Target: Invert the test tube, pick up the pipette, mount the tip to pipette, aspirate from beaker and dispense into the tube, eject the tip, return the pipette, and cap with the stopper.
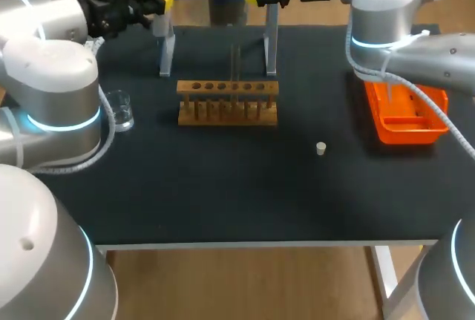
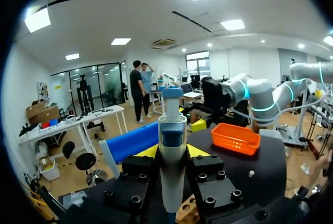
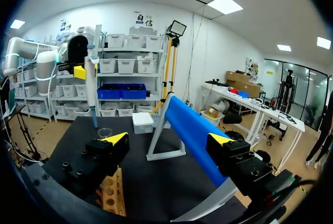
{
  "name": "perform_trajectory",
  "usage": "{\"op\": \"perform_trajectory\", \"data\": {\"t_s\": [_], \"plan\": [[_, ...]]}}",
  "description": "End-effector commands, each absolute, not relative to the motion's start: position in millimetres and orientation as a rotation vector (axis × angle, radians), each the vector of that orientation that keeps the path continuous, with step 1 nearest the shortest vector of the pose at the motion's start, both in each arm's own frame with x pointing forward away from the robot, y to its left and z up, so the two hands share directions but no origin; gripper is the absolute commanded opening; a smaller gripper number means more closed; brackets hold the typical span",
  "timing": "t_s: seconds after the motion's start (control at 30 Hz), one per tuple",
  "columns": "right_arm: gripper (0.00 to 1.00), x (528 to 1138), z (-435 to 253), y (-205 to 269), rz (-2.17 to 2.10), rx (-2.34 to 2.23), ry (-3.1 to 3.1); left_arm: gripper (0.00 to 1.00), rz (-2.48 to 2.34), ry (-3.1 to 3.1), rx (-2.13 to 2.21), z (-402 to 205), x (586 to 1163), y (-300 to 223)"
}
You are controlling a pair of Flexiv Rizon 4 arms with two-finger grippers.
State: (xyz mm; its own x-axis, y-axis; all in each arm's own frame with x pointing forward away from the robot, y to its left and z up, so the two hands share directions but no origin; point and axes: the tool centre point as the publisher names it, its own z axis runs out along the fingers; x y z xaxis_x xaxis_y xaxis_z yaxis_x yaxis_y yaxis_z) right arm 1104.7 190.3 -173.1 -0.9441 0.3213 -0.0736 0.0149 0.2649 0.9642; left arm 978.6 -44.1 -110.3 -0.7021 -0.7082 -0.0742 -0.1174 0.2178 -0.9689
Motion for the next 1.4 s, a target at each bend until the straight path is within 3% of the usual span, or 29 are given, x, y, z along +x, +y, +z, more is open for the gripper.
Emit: {"op": "perform_trajectory", "data": {"t_s": [0.03,1.4], "plan": [[1.00,1104.4,-173.1,189.6,1.735,0.311,2.282,0.00,-1.495,1.961,-0.782,-111.8,1004.2,-51.8],[1.00,1104.4,-173.1,189.6,1.735,0.311,2.282,0.00,-1.259,1.658,-1.139,-126.3,1093.9,-56.5]]}}
